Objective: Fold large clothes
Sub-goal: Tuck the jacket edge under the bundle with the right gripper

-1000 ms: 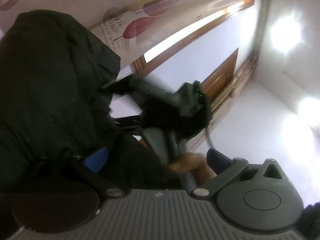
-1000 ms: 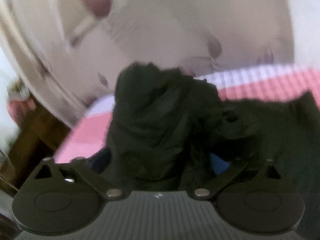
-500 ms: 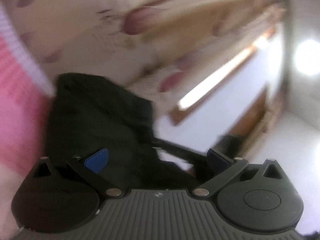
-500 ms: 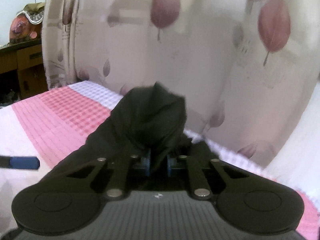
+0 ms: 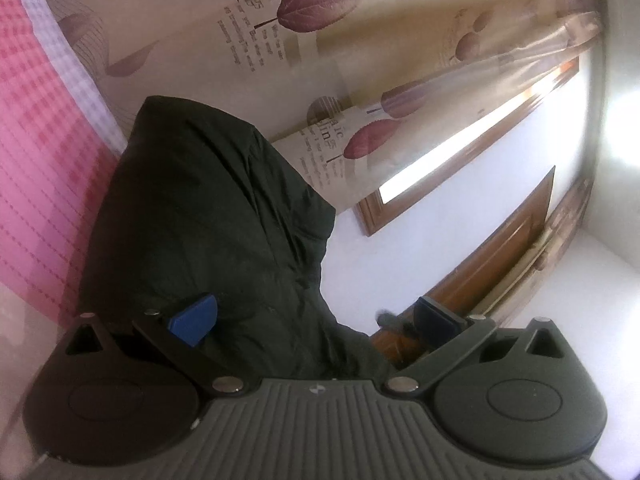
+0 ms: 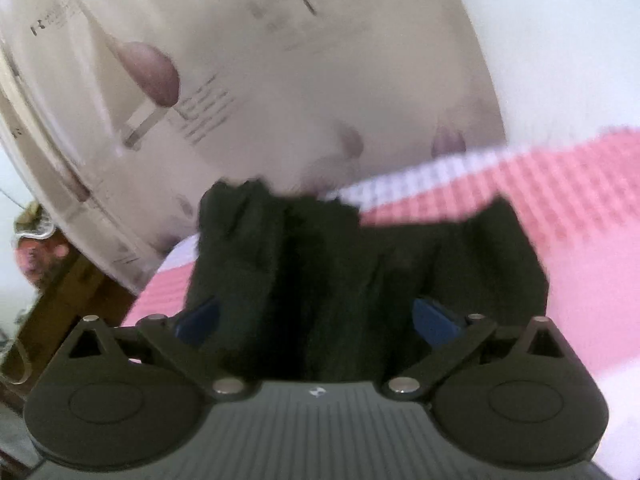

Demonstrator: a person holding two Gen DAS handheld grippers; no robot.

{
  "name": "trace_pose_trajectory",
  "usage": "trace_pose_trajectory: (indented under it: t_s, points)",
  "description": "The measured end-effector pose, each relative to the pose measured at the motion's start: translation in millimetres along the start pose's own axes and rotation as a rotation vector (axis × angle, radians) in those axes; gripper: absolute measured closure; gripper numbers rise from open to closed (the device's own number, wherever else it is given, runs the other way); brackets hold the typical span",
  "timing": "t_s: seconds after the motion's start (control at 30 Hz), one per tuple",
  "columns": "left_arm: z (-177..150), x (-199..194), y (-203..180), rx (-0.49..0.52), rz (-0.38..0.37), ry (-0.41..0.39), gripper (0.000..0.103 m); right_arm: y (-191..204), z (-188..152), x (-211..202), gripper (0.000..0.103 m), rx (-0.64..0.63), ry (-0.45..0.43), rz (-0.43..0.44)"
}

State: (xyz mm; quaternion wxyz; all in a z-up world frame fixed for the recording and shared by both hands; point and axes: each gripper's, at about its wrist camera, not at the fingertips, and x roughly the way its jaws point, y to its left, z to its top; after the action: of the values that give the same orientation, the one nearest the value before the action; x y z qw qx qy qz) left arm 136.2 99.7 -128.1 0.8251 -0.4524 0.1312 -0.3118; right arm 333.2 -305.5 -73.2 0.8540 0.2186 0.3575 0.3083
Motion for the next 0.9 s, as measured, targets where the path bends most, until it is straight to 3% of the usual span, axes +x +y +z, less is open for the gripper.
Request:
trace_pose_trajectory:
  t_s: [0.07,0.17,0.27,0.3,0.33,0.47,0.57,0.73,0.83,0.9]
  points:
    - [-2.7,3.2,-1.4,0.01,-0.002,0.01,0.0,10.7,-10.1,13.0,0.0,0.008,0.08,-0.047]
    - [-5.4,5.6,-4.4,0.032,-0.003,0.026,0.0,33.3,-20.5,36.1,0.0,-0.003,0.162,-0.01]
    - [-6.5,4.5,-4.2,0.049,-0.005,0.029,0.0,80.6,-26.0,51.3,0.0,-0.222,0.126,-0.038]
    - [-5.8,3.2,-2.7,0.038,-0.004,0.025,0.0,92.8,-26.8,57.7,0.02,-0.309,0.098,-0.077]
    - [-4.1,1.7,-1.6,0.026,-0.001,0.019,0.0,99.1,-25.7,66.9,0.059,-0.375,0.097,-0.137]
    - [7.2,-0.9,-7.9,-0.007,0.007,0.053,0.0,111.9,-16.5,76.6,0.066,-0.624,0.057,-0.244]
    - [13.2,-3.6,-23.0,0.033,0.006,0.053,0.0,118.1,-4.1,49.7,0.071,-0.699,0.013,-0.238]
    - [13.0,6.2,-36.6,0.066,-0.003,0.063,0.0,72.8,7.9,14.0,0.072,-0.586,-0.044,-0.264]
    - [8.1,19.3,-39.0,0.075,0.002,0.094,0.0,14.4,-3.9,4.0,0.073,-0.417,-0.055,-0.28]
    - [3.9,27.8,-38.8,0.081,0.003,0.116,0.0,-21.0,-11.8,-8.7,0.073,-0.275,-0.105,-0.23]
